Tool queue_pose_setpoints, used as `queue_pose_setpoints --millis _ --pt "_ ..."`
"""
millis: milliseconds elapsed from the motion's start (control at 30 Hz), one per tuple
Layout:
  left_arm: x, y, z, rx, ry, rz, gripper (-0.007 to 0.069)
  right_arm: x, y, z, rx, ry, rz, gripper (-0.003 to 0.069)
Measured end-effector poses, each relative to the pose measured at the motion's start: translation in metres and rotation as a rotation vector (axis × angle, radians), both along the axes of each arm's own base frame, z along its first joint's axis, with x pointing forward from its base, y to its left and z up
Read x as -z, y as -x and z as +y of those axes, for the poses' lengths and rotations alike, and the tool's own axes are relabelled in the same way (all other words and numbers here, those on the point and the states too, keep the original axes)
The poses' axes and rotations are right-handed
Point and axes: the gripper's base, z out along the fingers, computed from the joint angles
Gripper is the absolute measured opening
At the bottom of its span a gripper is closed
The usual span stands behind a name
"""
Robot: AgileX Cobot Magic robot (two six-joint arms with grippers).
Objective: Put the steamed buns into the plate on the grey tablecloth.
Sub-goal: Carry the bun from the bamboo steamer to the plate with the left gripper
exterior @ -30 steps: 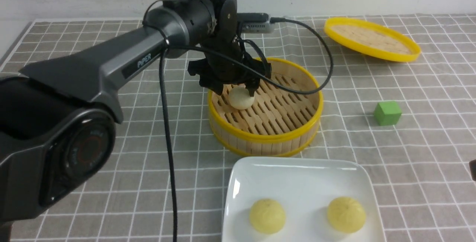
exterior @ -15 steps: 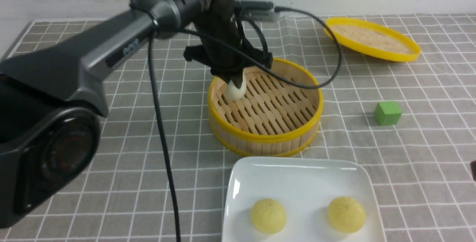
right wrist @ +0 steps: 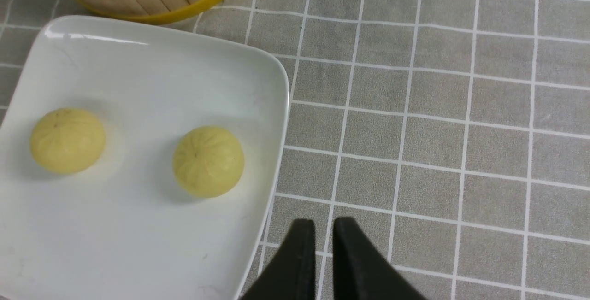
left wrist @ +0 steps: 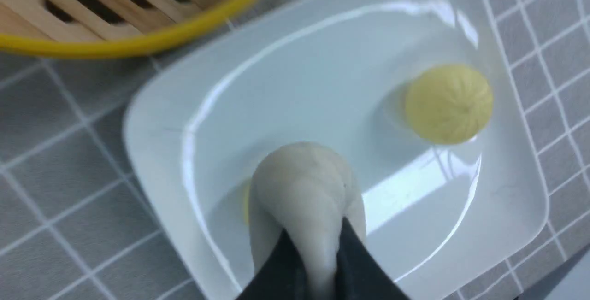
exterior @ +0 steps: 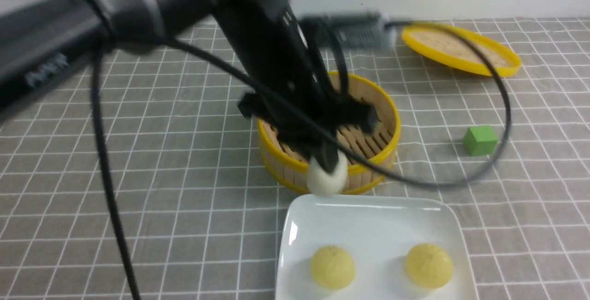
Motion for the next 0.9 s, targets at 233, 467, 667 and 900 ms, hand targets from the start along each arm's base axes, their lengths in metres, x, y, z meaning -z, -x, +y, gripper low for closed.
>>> queue_pose_setpoints --millis 233,467,667,900 --pt "0.053 0.014 -0.044 0.063 -0.081 -0.035 0.0070 0.000 0.000 0.000 0.000 0.002 0.005 0.0090" --pt "0.075 0.008 -0.044 -0.002 -0.171 -0.005 0.0194 0.000 0.011 -0.006 0.005 0.028 0.033 0.0092" --pt "0.076 0.006 -0.042 -0.015 -0.196 -0.027 0.0357 -0.012 0.049 -0.028 0.024 0.047 -0.004 0.0092" --pt "0.072 0.005 -0.040 -0.009 -0.211 -0.038 0.0427 -0.021 0.098 -0.051 0.051 -0.042 -0.159 0.0092"
